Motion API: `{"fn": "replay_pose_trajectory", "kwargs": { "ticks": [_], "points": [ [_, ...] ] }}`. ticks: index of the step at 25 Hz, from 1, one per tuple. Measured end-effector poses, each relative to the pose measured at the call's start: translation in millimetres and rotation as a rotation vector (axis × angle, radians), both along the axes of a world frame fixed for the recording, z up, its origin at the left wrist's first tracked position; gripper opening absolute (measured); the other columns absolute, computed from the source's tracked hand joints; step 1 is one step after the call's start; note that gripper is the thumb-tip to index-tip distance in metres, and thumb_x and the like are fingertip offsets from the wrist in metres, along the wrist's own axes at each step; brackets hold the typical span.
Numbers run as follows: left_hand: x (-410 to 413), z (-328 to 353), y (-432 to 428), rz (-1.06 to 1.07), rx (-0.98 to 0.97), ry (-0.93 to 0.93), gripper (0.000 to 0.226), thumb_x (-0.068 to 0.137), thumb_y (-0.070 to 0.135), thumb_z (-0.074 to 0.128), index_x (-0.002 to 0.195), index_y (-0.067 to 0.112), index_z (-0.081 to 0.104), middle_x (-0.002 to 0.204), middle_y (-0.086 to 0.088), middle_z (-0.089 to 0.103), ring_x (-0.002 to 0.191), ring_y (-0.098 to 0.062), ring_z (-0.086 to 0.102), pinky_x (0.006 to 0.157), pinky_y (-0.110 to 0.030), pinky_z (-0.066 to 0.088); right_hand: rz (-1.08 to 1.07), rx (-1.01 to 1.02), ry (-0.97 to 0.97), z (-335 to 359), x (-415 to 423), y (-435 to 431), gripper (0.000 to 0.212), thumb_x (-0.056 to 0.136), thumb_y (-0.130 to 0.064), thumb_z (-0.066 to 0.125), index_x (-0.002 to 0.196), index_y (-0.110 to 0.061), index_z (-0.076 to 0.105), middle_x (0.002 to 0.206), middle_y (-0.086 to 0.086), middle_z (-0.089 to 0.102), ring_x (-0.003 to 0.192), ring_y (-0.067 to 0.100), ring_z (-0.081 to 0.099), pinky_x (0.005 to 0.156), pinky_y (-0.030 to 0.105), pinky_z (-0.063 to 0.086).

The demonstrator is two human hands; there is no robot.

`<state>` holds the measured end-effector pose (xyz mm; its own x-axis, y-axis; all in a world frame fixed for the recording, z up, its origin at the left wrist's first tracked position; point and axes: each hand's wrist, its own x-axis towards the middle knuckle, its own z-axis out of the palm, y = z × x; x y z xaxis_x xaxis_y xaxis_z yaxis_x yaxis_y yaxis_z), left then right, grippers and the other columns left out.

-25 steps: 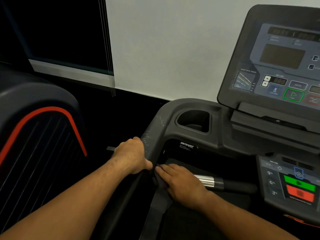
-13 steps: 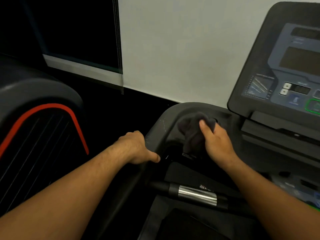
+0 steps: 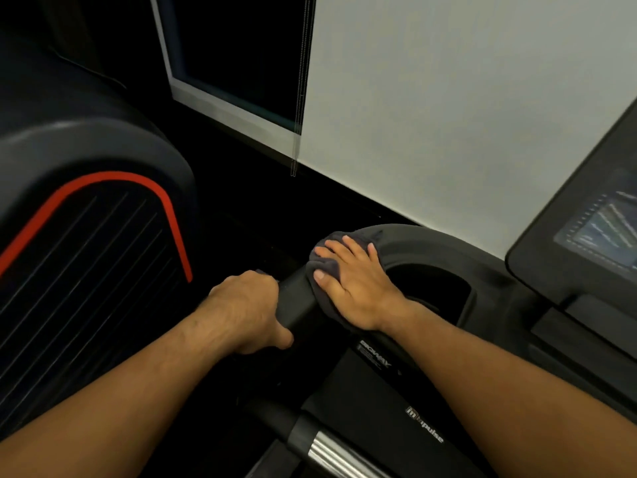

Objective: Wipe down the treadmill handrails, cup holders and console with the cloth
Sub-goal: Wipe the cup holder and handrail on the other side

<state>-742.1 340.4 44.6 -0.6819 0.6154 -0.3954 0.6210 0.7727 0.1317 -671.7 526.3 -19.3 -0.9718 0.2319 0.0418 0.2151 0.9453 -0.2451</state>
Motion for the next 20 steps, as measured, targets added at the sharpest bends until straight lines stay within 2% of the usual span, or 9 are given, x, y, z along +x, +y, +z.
{"fn": "replay_pose_trajectory", "kwargs": {
  "ticks": [3,6,8,10,12,15,17,18,20],
  "points": [
    [-1,-1,1,-0.009,0.004,-0.007,0.059,0.071,0.054,0.078,0.112,0.020,0.054,0.099,0.002,0.058,0.087,-0.016,0.059,0.069,-0.027,0.051,0.030,0.122,-0.084,15,-38,6,0.051,0.098,-0.052,0.029,0.112,-0.017,0.063,0.117,0.003,0.061,0.119,0.023,0.048,0.112,0.046,0.024],
    [-1,-2,1,0.020,0.008,-0.015,0.060,0.069,0.057,0.078,0.110,0.021,0.054,0.097,0.003,0.058,0.084,-0.015,0.059,0.069,-0.027,0.052,-0.001,0.154,-0.232,31,-65,4,0.054,0.098,-0.052,0.029,0.091,-0.014,0.067,0.097,0.008,0.067,0.091,0.026,0.060,0.083,0.040,0.045],
    [-3,-3,0,0.030,0.014,-0.023,0.059,0.068,0.058,0.078,0.107,0.021,0.057,0.093,0.004,0.059,0.080,-0.012,0.060,0.065,-0.025,0.051,0.001,0.176,-0.143,26,-62,-3,0.054,0.097,-0.048,0.029,0.089,-0.012,0.068,0.096,0.010,0.069,0.093,0.029,0.061,0.081,0.039,0.044],
    [-4,-4,-1,0.028,0.016,-0.034,0.057,0.068,0.058,0.078,0.107,0.021,0.058,0.092,0.004,0.060,0.080,-0.012,0.061,0.068,-0.026,0.054,0.022,0.096,0.029,11,-34,-15,0.057,0.094,-0.050,0.027,0.106,-0.012,0.068,0.115,0.008,0.067,0.115,0.028,0.055,0.099,0.039,0.037],
    [-3,-3,-1,0.024,0.001,-0.015,0.057,0.069,0.058,0.077,0.107,0.021,0.058,0.095,0.003,0.060,0.084,-0.014,0.061,0.072,-0.028,0.055,0.058,-0.051,0.066,0,1,-28,0.061,0.093,-0.051,0.025,0.142,-0.021,0.046,0.150,-0.003,0.041,0.144,0.018,0.023,0.119,0.034,0.010],
    [-2,-4,-1,0.018,-0.008,0.026,0.056,0.071,0.058,0.076,0.107,0.019,0.059,0.098,0.002,0.061,0.086,-0.016,0.061,0.069,-0.027,0.051,0.051,-0.051,0.010,-5,17,-27,0.064,0.094,-0.053,0.024,0.151,-0.026,0.028,0.159,-0.010,0.022,0.148,0.011,0.004,0.119,0.031,-0.005],
    [-1,-6,-2,0.012,-0.005,0.018,0.056,0.071,0.057,0.076,0.108,0.019,0.058,0.098,0.001,0.061,0.085,-0.016,0.062,0.070,-0.028,0.052,0.014,-0.032,0.039,0,-3,-23,0.057,0.093,-0.053,0.026,0.136,-0.027,0.051,0.146,-0.007,0.045,0.142,0.015,0.024,0.119,0.036,0.009],
    [-1,-7,-3,0.010,0.001,0.011,0.056,0.072,0.057,0.075,0.108,0.018,0.057,0.097,0.001,0.061,0.084,-0.016,0.062,0.070,-0.028,0.053,-0.006,0.005,0.032,4,-20,-21,0.049,0.093,-0.051,0.029,0.116,-0.025,0.063,0.128,-0.004,0.060,0.131,0.019,0.041,0.114,0.038,0.021],
    [-2,-8,-4,0.004,0.008,0.010,0.055,0.073,0.057,0.075,0.107,0.018,0.057,0.095,0.001,0.060,0.082,-0.016,0.061,0.066,-0.028,0.051,-0.065,0.088,-0.072,14,-53,-19,0.045,0.096,-0.046,0.032,0.076,-0.019,0.062,0.090,0.003,0.068,0.096,0.025,0.059,0.093,0.040,0.039]
  ]
}}
